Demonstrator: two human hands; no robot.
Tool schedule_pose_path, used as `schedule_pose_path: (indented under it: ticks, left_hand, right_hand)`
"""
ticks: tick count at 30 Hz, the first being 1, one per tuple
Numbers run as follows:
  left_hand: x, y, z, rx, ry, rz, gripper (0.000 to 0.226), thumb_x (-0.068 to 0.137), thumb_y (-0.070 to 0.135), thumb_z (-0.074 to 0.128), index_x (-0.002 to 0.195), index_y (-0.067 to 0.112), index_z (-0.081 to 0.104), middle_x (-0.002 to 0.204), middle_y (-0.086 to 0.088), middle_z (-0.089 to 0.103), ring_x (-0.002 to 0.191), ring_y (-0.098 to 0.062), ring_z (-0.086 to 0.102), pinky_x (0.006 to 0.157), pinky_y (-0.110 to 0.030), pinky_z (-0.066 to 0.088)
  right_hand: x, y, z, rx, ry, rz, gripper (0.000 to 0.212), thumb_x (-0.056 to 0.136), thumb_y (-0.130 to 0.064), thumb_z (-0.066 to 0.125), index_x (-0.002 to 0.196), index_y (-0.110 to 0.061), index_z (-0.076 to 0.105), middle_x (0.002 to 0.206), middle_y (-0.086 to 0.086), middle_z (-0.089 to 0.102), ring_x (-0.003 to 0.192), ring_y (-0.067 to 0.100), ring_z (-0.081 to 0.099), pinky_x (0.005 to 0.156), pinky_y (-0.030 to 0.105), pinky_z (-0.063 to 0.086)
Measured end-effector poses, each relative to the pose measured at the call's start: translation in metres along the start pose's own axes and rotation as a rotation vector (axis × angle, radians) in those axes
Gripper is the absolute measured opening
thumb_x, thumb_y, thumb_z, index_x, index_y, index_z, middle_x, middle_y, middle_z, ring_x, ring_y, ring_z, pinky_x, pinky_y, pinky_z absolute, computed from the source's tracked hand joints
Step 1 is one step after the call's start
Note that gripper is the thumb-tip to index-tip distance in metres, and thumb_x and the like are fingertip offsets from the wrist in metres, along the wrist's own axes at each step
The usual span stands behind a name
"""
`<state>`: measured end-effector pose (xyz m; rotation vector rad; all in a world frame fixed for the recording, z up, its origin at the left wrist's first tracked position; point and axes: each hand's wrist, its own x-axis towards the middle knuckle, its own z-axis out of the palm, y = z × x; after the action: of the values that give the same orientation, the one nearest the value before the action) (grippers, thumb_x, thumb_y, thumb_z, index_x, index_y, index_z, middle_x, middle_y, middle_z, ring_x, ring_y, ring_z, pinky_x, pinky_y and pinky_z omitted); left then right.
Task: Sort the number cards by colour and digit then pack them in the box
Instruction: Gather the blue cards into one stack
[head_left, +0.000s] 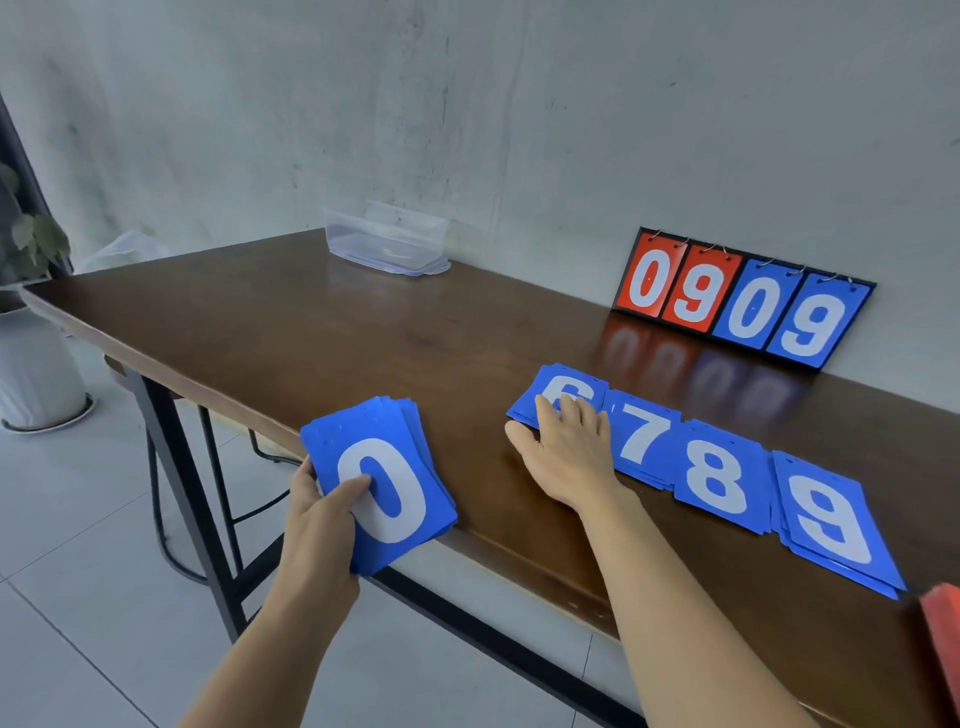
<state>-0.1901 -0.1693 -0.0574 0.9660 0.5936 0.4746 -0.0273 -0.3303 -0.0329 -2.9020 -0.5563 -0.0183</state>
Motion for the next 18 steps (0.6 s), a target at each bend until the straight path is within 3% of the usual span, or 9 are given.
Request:
schedule_pose_path:
  ticks: [4, 11, 15, 18]
  left_hand:
    - [0.003, 0.002, -0.003, -0.014, -0.002, -0.012, 0.045, 0.093, 0.011, 0.056, 0.132, 0.032, 0.047, 0.114, 0.002, 0.068, 0.101, -0.027, 0.067, 0.083, -0.046, 0.055]
    - [0.003, 0.004, -0.006, -0.036, -0.015, -0.022, 0.043, 0.094, 0.01, 0.054, 0.131, 0.031, 0.049, 0.114, 0.002, 0.069, 0.099, -0.026, 0.068, 0.074, -0.041, 0.056]
    - [-0.002, 0.005, -0.005, -0.049, -0.033, -0.02, 0.04, 0.093, 0.01, 0.054, 0.128, 0.03, 0.052, 0.113, 0.003, 0.07, 0.099, -0.024, 0.068, 0.072, -0.038, 0.056]
    - [-0.006, 0.004, -0.006, -0.04, -0.053, -0.016, 0.038, 0.092, 0.009, 0.054, 0.124, 0.031, 0.055, 0.109, 0.004, 0.071, 0.098, -0.023, 0.069, 0.072, -0.038, 0.056]
  right_hand:
    - [-0.001, -0.012, 0.008, -0.015, 0.015, -0.105, 0.055, 0.098, -0.052, 0.02, 0.139, -0.02, 0.038, 0.145, 0.006, 0.035, 0.138, 0.026, 0.023, 0.116, 0.047, 0.018]
    - [-0.058, -0.033, 0.006, 0.023, 0.051, -0.355, 0.047, 0.102, -0.042, 0.026, 0.142, -0.02, 0.037, 0.15, 0.002, 0.03, 0.14, 0.02, 0.02, 0.113, 0.031, 0.016]
    - [-0.092, -0.037, 0.011, 0.103, 0.094, -0.477, 0.058, 0.091, -0.045, 0.016, 0.134, -0.021, 0.047, 0.14, -0.003, 0.039, 0.133, 0.017, 0.03, 0.11, 0.028, 0.023]
    - [-0.11, -0.038, 0.018, 0.186, 0.111, -0.52, 0.043, 0.088, -0.036, 0.025, 0.117, -0.019, 0.052, 0.138, -0.007, 0.042, 0.13, 0.012, 0.032, 0.11, 0.03, 0.026]
